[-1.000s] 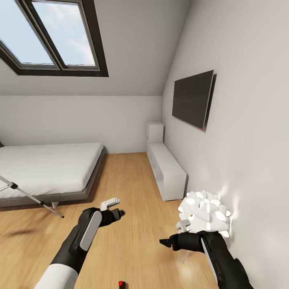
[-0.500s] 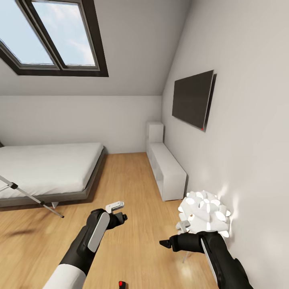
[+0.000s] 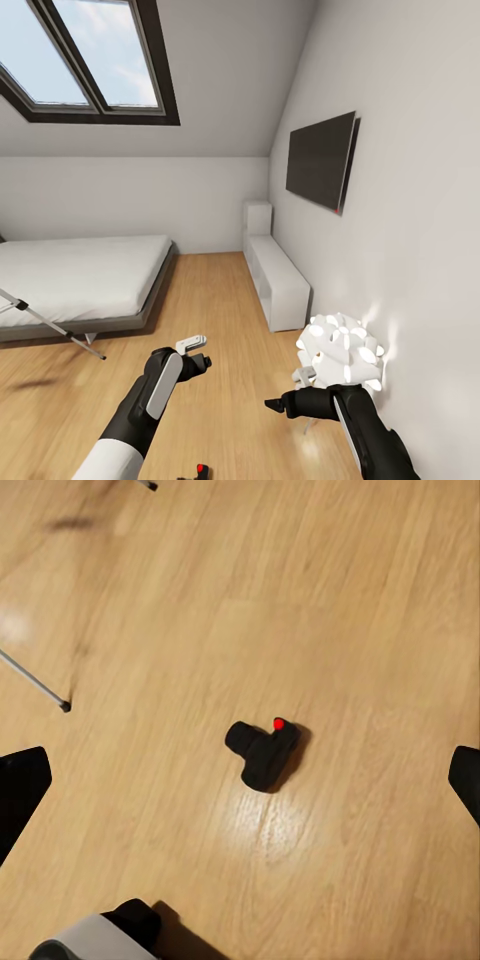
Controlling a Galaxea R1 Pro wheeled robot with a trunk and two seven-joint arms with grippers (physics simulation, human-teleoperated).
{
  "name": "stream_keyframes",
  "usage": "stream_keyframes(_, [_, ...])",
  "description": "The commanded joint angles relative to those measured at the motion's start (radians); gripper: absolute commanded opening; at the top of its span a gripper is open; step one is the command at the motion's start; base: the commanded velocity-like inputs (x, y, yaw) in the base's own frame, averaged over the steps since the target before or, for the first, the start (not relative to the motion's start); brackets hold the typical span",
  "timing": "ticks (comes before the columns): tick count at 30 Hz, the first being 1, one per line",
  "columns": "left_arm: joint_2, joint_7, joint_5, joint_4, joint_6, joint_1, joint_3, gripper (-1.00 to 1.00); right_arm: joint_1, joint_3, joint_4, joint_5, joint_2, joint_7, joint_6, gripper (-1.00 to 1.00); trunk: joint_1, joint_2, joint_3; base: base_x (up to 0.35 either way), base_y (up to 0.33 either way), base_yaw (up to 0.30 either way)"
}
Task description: Attach the digital camera to the camera tripod in the bedroom.
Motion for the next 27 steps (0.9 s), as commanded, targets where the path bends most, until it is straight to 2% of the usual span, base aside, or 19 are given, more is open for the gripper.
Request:
stream_keyframes(1, [0.000, 0.010, 0.011, -0.001, 0.002, -0.001, -0.001, 1.00, -0.001, -0.003, -0.001, 0.010, 0.001, 0.010, 0.003, 1.00, 0.004, -0.008, -0.004, 0.000, 0.000, 0.000])
stream_keyframes(18, [0.005, 0.010, 0.015, 0.004, 0.003, -0.001, 0.002, 1.00, -0.001, -0.004, 0.001, 0.008, 0.002, 0.010, 0.003, 1.00, 0.069, -0.127, -0.058, 0.000, 0.000, 0.000])
stream_keyframes(22, [0.006, 0.008, 0.014, 0.050, 0.002, -0.001, 0.007, 1.00, -0.001, -0.003, 0.012, 0.012, 0.002, 0.009, 0.003, 1.00, 0.084, -0.155, -0.070, 0.000, 0.000, 0.000])
stream_keyframes(24, [0.011, 0.006, 0.010, 0.123, 0.000, -0.001, 0.008, 1.00, -0.001, -0.008, 0.019, 0.014, 0.001, 0.011, 0.002, 1.00, 0.092, -0.169, -0.076, 0.000, 0.000, 0.000])
stream_keyframes(27, [0.012, 0.006, 0.011, 0.131, -0.001, -0.001, 0.008, 1.00, -0.001, -0.011, 0.019, 0.012, 0.000, 0.012, 0.003, 1.00, 0.104, -0.190, -0.086, 0.000, 0.000, 0.000])
